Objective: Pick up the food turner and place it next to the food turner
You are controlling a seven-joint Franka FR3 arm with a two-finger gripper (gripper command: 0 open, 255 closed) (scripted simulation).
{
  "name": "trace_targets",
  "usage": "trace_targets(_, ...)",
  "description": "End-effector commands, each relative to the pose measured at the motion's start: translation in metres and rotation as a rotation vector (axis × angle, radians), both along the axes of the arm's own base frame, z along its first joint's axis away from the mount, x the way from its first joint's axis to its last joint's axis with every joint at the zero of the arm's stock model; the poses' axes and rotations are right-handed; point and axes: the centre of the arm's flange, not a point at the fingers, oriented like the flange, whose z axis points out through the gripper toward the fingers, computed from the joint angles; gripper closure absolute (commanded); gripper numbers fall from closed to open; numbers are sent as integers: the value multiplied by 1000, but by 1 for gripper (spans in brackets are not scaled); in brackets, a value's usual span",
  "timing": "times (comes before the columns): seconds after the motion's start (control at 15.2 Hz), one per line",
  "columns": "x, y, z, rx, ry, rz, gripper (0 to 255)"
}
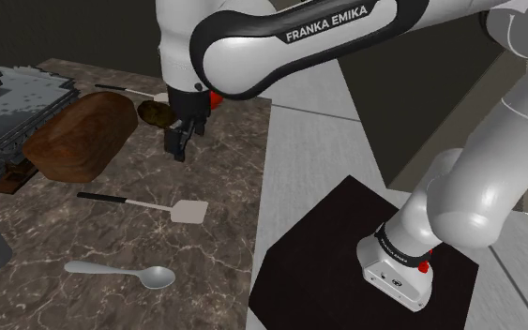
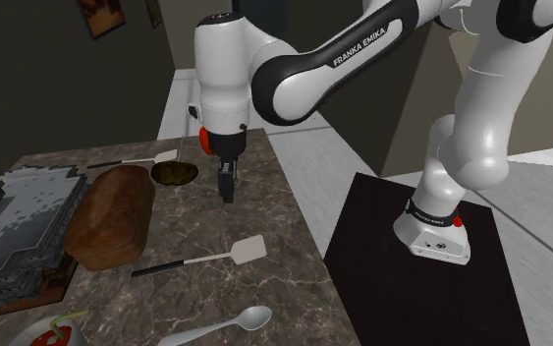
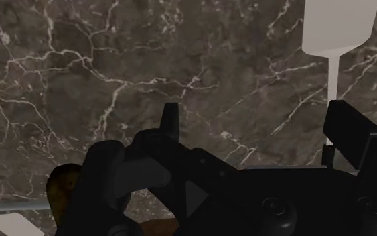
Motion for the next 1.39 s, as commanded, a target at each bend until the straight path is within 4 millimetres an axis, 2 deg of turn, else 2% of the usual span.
trace_targets(0.0,2,23,-12,3,4,31,0)
trace_targets(0.59,8,126,-63,12,22,167,0)
trace_targets(1.06,10,128,-100,12,22,167,0)
trace_targets(1.32,10,128,-103,12,22,167,0)
